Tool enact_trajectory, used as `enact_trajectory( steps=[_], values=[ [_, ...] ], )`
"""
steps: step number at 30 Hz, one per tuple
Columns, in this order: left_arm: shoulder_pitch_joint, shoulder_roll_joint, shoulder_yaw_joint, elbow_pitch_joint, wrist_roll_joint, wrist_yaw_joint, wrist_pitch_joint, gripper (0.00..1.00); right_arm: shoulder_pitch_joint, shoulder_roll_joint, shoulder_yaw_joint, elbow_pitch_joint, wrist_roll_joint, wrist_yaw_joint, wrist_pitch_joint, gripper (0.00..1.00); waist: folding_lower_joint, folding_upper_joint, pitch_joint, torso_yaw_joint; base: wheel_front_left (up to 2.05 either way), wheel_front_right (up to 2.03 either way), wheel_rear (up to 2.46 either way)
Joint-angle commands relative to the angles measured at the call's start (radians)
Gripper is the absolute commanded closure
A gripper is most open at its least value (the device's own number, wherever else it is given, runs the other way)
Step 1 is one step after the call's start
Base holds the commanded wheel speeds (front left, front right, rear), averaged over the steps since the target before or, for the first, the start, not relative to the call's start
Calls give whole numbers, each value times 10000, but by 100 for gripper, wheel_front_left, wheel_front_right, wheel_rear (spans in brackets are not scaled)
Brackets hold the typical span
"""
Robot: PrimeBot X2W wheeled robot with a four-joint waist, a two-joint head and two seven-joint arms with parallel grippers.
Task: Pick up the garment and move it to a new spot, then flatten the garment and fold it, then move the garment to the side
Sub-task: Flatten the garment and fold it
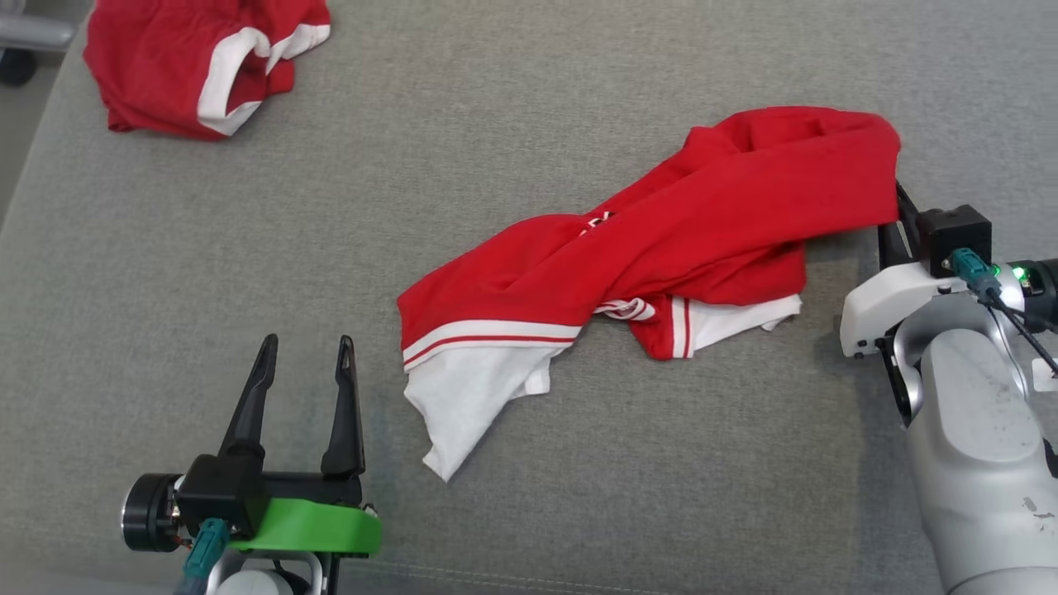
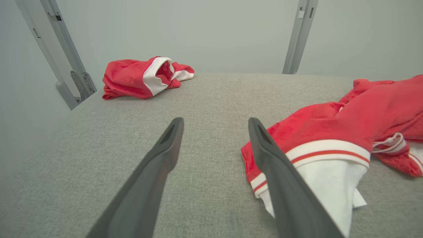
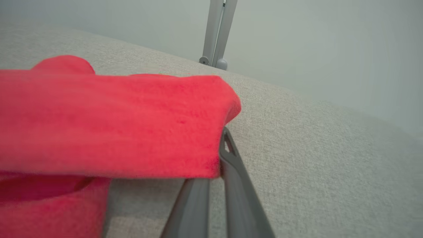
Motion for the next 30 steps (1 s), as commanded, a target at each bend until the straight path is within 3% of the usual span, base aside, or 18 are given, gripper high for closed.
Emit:
enact_trajectory(
  steps=[1,8,16,19,20,21,30],
  values=[
    [71,-2,-17,-39,-56,43,1,0,238,-16,14,-155,44,-10,-37,100,0,57,-286,-557,0,0,0],
    [65,3,-169,40,-141,144,1,0,1284,23,-185,-1108,-996,-11,-37,100,0,57,-593,-1398,0,0,0],
    [130,2,-178,167,-185,173,1,0,2107,379,-1042,-1407,-1700,-13,-37,100,0,57,-757,-1744,0,0,0],
    [140,2,-231,239,-211,142,1,0,2253,462,-1075,-1340,-1584,-13,-37,51,0,57,-811,-1762,0,0,0],
    [146,2,-253,267,-233,117,1,0,2337,484,-1077,-1326,-1500,-13,-37,16,0,57,-835,-1773,0,0,0],
    [165,2,-277,303,-254,105,1,0,2413,492,-1090,-1330,-1423,-13,-37,2,0,57,-865,-1790,0,0,0],
    [221,2,-165,729,-437,90,1,0,3530,514,-473,-1948,-30,-13,-37,0,0,57,-1139,-2281,0,0,0]
  ],
)
